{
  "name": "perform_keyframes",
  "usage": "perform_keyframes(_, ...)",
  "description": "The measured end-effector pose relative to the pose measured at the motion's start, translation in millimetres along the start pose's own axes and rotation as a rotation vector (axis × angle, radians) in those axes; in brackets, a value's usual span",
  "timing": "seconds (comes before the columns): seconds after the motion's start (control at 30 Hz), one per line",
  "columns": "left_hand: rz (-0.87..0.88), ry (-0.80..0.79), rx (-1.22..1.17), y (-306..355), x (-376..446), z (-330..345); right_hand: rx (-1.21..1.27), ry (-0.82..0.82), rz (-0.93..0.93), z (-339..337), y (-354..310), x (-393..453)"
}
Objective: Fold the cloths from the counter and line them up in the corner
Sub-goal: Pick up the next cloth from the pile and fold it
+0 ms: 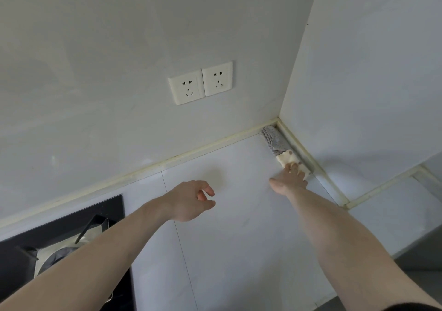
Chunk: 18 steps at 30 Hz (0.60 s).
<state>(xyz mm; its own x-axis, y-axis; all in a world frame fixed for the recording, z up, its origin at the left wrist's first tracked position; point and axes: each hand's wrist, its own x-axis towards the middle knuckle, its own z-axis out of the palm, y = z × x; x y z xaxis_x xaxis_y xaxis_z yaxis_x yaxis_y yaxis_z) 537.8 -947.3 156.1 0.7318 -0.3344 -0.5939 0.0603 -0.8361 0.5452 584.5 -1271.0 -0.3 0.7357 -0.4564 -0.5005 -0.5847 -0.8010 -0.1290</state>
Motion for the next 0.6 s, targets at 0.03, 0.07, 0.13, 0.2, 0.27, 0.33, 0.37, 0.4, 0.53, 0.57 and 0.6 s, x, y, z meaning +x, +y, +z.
perform_keyframes(0.03,0.002,0.001,0.003,0,0,0,0.021,-0.010,0.007,-2,-1,0)
perform_keyframes(0.07,0.003,0.000,0.003,0,-1,1,0.039,-0.003,0.007,-5,-3,-1)
perform_keyframes(0.13,0.004,0.000,0.001,0,-3,0,0.052,0.056,-0.022,-9,-6,-4)
perform_keyframes(0.2,0.014,0.012,0.002,1,-5,-1,0.031,0.121,-0.061,-12,-6,-9)
perform_keyframes(0.27,0.024,0.031,0.009,3,-7,-5,0.011,0.137,-0.077,-14,-3,-15)
perform_keyframes(0.33,0.035,0.049,0.005,4,-11,-7,0.009,0.146,-0.084,-16,0,-22)
perform_keyframes(0.37,0.043,0.057,-0.001,4,-13,-8,0.018,0.157,-0.089,-16,1,-27)
perform_keyframes(0.4,0.051,0.067,-0.008,3,-17,-9,0.034,0.173,-0.099,-16,1,-34)
perform_keyframes(0.53,0.061,0.144,-0.003,-9,-42,-10,0.176,0.207,-0.238,-9,-17,-76)
perform_keyframes(0.57,0.059,0.169,-0.005,-16,-51,-8,0.218,0.192,-0.285,-5,-27,-90)
perform_keyframes(0.6,0.057,0.194,-0.011,-24,-62,-7,0.259,0.177,-0.330,-2,-39,-106)
